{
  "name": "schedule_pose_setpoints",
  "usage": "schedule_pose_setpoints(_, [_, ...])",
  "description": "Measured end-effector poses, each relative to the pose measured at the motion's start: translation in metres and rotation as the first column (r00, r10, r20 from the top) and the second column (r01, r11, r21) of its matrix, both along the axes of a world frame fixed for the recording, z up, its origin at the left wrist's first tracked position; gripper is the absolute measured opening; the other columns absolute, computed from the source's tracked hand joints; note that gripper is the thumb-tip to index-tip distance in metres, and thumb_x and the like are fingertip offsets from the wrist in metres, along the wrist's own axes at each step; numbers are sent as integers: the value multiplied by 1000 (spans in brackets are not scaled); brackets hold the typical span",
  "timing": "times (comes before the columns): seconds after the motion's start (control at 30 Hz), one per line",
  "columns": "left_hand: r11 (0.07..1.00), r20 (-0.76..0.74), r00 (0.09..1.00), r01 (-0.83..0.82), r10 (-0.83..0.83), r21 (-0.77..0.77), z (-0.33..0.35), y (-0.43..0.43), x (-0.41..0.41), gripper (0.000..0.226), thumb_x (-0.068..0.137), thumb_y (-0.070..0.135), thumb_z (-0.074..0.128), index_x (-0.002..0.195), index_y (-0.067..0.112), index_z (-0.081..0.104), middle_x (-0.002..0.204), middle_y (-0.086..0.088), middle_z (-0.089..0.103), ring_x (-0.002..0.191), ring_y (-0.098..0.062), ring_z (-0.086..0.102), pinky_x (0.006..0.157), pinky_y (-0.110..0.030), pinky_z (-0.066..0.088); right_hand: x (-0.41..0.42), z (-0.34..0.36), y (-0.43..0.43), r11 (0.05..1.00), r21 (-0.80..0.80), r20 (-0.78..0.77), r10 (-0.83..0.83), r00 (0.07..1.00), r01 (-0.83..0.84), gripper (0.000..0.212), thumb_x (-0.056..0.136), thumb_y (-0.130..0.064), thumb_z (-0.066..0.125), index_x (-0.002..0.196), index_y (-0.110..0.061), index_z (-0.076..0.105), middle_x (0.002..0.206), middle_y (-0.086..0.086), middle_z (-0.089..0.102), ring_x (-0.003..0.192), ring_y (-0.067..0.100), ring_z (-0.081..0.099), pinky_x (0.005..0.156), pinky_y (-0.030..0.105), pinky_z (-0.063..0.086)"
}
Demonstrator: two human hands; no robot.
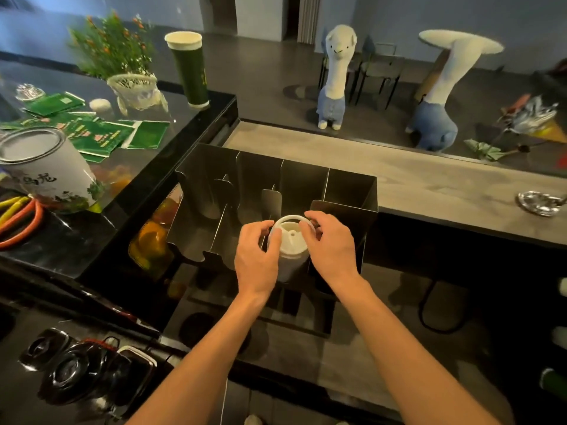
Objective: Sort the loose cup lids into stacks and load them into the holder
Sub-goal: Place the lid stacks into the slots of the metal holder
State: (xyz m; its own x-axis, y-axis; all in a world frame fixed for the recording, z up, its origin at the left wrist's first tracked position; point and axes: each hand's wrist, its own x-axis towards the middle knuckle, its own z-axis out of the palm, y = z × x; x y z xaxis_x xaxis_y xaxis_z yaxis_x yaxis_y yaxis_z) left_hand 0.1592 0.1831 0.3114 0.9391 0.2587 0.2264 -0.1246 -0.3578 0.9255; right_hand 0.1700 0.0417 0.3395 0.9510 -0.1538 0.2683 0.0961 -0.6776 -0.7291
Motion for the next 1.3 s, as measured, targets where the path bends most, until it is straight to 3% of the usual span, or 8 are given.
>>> schedule_pose_setpoints(0.2, [1000,-13,1000,1,-1,6,-3,0,0,9,99,35,62,108,34,62,108,20,57,104,8,56,79,-13,50,-3,-12,8,992,-118,29,-47,998,50,28,100,-33,57,122,-19,68,116,-2,66,107,13,59,94,28,51])
schedule_pose_setpoints(0.4, [1000,-66,998,-4,2,-20,-1,2,9,16,97,35,65,112,30,63,110,17,58,101,0,60,78,-12,47,4,-8,7,979,-195,2,-68,998,67,30,101,-37,54,119,-20,70,113,-2,67,103,12,60,87,23,49])
schedule_pose_setpoints(0.53, [993,-69,996,-42,50,110,0,2,13,12,96,35,65,104,26,65,107,15,56,100,-2,53,78,-10,38,4,-6,10,939,-327,21,-111,994,111,34,102,-41,50,119,-21,72,112,-2,69,107,15,58,89,29,48])
schedule_pose_setpoints(0.67, [999,-137,991,4,-9,-39,4,0,16,8,96,28,65,104,28,64,107,12,61,97,-1,59,68,-6,46,7,4,8,915,-399,-48,-92,995,65,35,102,-43,47,122,-24,69,115,-2,67,110,14,57,89,29,47])
schedule_pose_setpoints(0.83, [996,-155,986,53,-64,-69,7,0,19,11,99,27,63,109,30,62,112,12,61,101,-3,59,68,-1,44,10,19,10,860,-511,-105,-71,992,8,33,103,-42,48,126,-24,65,118,-2,63,108,13,58,81,23,43])
schedule_pose_setpoints(1.03, [992,-102,992,61,-72,-110,7,16,3,10,102,34,56,112,31,60,106,17,63,100,0,61,80,-13,47,-4,21,26,944,-321,103,115,988,-77,21,100,-33,56,108,-20,71,105,-3,65,94,11,60,76,20,50])
schedule_pose_setpoints(1.13, [984,-69,998,-6,-6,-176,1,27,-15,11,104,34,53,110,27,60,103,12,65,96,-2,64,81,-21,55,-18,18,49,934,-251,99,285,953,-253,19,100,-32,57,109,-23,70,104,-7,67,94,7,60,80,19,50])
schedule_pose_setpoints(1.3, [963,-125,981,-169,145,-210,-25,52,-50,12,104,29,53,105,22,63,94,9,67,87,-4,65,75,-19,53,-43,-10,83,919,-103,39,386,922,-380,24,99,-29,58,121,-24,66,113,-9,67,101,5,61,83,3,37])
